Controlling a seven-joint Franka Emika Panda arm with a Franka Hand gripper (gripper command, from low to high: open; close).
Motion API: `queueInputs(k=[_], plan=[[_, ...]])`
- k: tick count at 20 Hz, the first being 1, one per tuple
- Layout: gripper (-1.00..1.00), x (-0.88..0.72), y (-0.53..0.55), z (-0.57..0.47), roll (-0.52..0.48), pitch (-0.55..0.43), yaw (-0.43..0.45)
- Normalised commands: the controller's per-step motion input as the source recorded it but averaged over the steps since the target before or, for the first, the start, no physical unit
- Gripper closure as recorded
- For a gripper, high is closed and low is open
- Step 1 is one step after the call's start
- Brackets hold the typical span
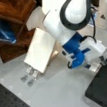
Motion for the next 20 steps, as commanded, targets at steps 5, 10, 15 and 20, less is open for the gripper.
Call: queueInputs(k=[5, 10, 15, 20], plan=[[-1.0, -0.04, -0.14, -0.26, 0.299, -0.076, -0.025], [-1.0, 0.03, -0.15, -0.26, 0.326, -0.082, -0.017], [-1.0, 0.06, -0.13, -0.14, 0.293, -0.049, -0.038], [1.0, 0.03, -0.1, -0.02, 0.252, -0.026, -0.02]])
